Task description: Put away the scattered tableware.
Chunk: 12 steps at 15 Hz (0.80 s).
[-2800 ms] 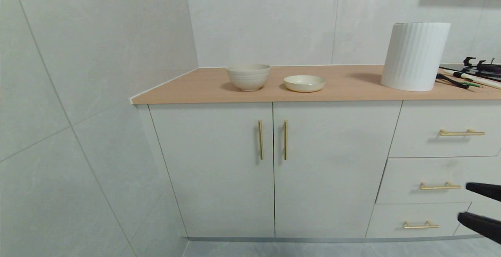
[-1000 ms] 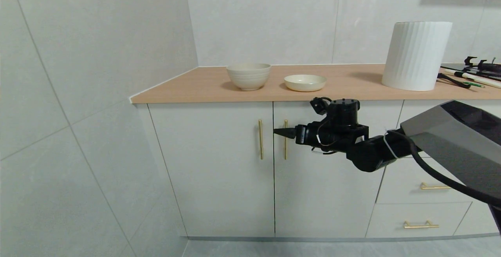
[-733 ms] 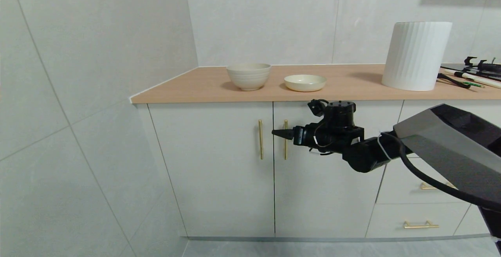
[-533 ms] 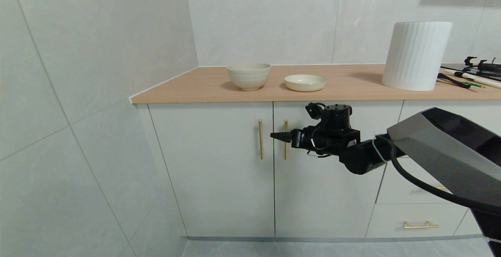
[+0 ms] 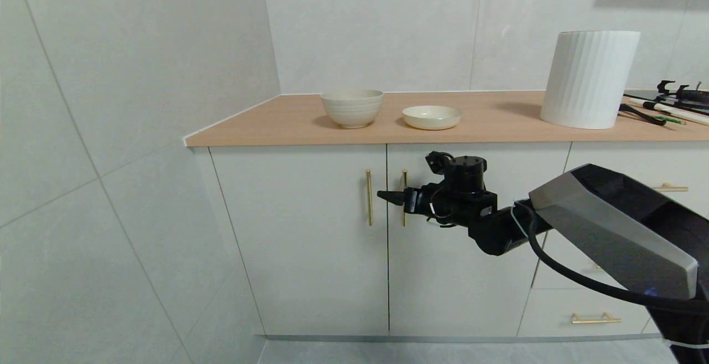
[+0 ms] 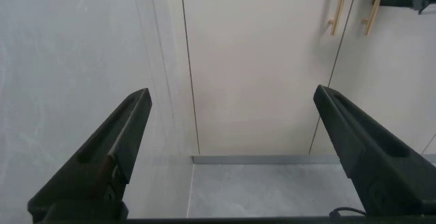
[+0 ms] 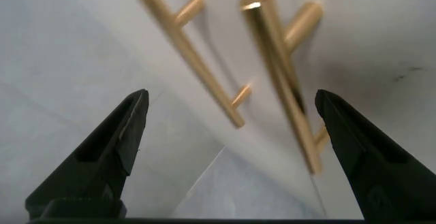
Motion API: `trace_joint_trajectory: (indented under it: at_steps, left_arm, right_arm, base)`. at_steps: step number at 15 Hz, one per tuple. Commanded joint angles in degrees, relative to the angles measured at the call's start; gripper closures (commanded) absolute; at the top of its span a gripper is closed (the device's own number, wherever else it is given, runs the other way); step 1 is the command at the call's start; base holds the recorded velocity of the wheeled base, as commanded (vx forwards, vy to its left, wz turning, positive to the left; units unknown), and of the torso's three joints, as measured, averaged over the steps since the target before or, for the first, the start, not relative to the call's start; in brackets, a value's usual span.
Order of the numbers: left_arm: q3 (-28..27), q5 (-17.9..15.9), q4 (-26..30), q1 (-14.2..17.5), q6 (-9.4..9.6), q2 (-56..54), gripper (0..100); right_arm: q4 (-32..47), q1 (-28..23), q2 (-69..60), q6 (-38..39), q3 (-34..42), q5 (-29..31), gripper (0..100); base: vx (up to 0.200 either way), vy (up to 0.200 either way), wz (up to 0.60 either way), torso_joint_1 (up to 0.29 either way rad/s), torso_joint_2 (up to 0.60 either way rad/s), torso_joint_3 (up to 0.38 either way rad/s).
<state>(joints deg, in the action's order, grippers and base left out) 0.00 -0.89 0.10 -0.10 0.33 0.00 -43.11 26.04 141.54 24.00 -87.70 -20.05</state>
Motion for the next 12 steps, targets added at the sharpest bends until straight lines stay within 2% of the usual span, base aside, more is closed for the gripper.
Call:
trace_joint_trajectory:
  at_steps: [1, 6, 12]
  left_arm:
    - [0.00, 0.01, -0.01, 0.01, 0.02, 0.00, 0]
    - [0.00, 0.01, -0.01, 0.01, 0.02, 0.00, 0]
    - [0.00, 0.01, -0.01, 0.01, 0.02, 0.00, 0]
  right_arm:
    - [-0.05, 0.33, 1.19, -0.01, -0.81, 0.19, 0]
    - [-0.14, 1.38, -0.74, 4.03, 1.04, -0.42, 0]
    - [-0.14, 1.21, -4.79, 4.12, 5.79, -5.52, 0]
  base:
    - [0.000, 0.000, 0.00, 0.000, 0.00, 0.000]
    - [0.000, 0.000, 0.00, 0.000, 0.00, 0.000]
    - [0.000, 0.000, 0.00, 0.000, 0.00, 0.000]
